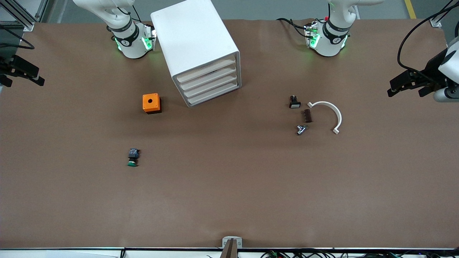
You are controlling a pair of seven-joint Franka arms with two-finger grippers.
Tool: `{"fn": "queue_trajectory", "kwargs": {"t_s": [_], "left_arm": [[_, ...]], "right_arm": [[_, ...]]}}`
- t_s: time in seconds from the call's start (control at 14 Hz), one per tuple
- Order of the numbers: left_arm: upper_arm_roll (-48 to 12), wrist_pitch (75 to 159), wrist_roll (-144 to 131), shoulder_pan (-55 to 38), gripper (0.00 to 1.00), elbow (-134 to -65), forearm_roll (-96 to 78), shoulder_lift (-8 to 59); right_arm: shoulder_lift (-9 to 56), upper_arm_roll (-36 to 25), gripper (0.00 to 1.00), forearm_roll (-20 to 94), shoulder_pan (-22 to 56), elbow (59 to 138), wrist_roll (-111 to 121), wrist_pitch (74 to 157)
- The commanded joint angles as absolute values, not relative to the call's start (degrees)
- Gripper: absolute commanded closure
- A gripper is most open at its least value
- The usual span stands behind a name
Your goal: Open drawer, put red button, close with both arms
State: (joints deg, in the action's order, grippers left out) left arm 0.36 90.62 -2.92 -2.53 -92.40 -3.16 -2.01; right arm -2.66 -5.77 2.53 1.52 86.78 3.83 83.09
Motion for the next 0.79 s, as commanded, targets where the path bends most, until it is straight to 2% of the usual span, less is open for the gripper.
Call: {"fn": "queue_trajectory", "kwargs": {"t_s": [0.0,0.71], "left_arm": [[0.62,90.62,-4.39,-3.25,0.0,-90.45,-2.55,-2.03],[0.18,90.09,-3.43,-3.17,0.0,-90.18,-1.58,-1.76]], "right_arm": [[-4.48,-5.45,0.0,3.25,1.23,88.68,4.48,83.93],[-4.48,-5.45,0.0,3.25,1.14,88.68,4.48,83.85]]}}
